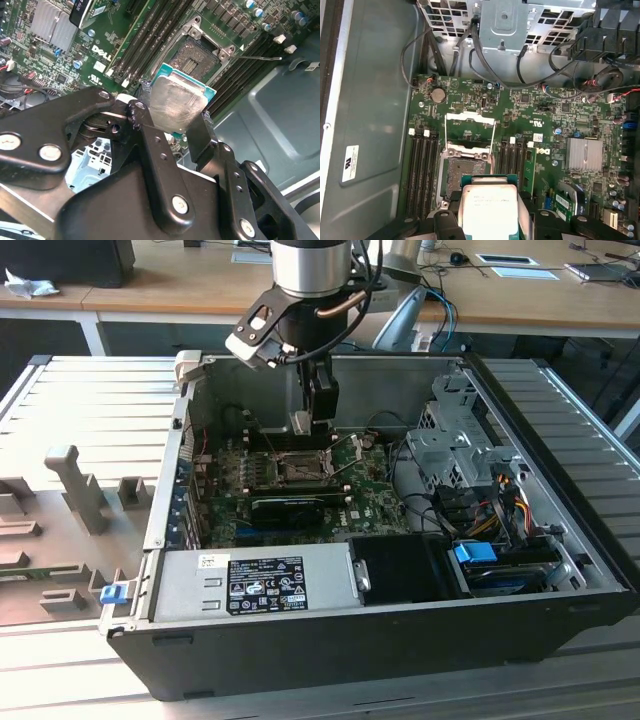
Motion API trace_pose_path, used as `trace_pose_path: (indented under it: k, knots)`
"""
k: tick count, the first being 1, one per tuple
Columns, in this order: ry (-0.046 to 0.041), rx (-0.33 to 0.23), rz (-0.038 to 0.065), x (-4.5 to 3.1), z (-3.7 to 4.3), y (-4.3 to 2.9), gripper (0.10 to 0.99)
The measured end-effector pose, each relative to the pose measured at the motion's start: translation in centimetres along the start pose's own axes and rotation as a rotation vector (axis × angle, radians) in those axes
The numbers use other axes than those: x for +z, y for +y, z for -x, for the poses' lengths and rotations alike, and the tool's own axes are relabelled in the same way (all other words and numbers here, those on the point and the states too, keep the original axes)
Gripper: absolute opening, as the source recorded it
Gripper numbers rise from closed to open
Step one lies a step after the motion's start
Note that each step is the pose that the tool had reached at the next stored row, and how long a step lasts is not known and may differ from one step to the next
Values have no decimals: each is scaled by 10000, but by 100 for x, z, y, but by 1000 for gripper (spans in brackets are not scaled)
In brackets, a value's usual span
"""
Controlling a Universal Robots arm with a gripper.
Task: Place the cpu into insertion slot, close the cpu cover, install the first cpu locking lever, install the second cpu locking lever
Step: 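Place the cpu into insertion slot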
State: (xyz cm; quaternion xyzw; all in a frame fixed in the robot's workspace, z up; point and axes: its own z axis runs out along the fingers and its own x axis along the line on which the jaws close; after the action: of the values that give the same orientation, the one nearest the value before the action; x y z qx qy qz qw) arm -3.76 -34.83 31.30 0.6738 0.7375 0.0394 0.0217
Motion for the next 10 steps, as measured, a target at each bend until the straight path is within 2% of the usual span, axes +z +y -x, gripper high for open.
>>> trace_pose_path:
  k: [10]
  knots:
    - [12, 1, 1, 41, 1, -4, 529]
